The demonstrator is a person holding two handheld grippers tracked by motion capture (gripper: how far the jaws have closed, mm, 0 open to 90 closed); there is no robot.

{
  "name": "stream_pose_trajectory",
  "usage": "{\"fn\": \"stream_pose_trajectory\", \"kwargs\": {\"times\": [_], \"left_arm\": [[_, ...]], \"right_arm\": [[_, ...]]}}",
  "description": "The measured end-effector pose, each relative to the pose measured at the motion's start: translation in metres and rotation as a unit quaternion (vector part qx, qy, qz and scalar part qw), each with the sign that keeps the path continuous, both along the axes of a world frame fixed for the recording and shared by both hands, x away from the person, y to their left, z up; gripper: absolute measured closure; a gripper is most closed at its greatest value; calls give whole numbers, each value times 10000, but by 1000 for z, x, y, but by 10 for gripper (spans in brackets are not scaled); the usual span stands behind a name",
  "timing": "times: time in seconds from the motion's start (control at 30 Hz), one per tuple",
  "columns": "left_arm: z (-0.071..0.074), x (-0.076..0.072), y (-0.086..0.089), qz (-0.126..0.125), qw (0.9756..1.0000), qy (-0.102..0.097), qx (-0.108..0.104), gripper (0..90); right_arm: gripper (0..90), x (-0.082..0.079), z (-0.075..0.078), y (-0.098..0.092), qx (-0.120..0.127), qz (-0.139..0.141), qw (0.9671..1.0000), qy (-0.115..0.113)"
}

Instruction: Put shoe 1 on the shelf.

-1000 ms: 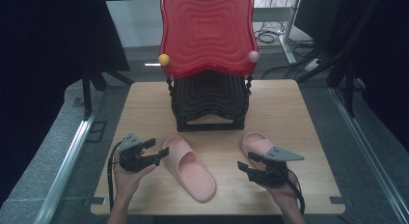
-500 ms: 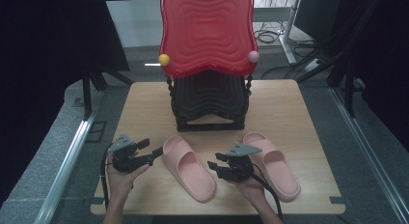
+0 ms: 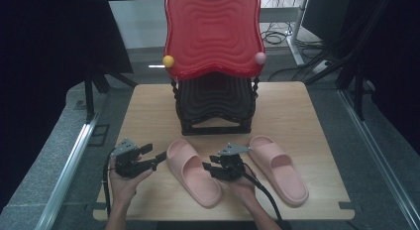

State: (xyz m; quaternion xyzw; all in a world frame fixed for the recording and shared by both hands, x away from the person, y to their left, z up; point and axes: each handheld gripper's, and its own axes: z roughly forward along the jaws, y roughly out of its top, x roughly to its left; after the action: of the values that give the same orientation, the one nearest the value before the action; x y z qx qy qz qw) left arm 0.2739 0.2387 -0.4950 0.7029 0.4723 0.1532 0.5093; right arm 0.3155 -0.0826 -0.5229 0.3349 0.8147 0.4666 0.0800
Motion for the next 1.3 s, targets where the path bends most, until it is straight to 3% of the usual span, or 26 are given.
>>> {"fn": "stream_pose_trajectory", "kwargs": {"times": [0.47,0.83,1.3], "left_arm": [[-4,1,2,11,10000,69,8,276],[-6,2,4,34,9999,106,6,274],[-7,3,6,35,9999,141,4,272]], "right_arm": [[614,12,-10,25,-141,-118,9998,-16],[716,15,-17,42,-385,-269,9989,0],[815,13,-18,44,-467,-480,9977,-78]]}}
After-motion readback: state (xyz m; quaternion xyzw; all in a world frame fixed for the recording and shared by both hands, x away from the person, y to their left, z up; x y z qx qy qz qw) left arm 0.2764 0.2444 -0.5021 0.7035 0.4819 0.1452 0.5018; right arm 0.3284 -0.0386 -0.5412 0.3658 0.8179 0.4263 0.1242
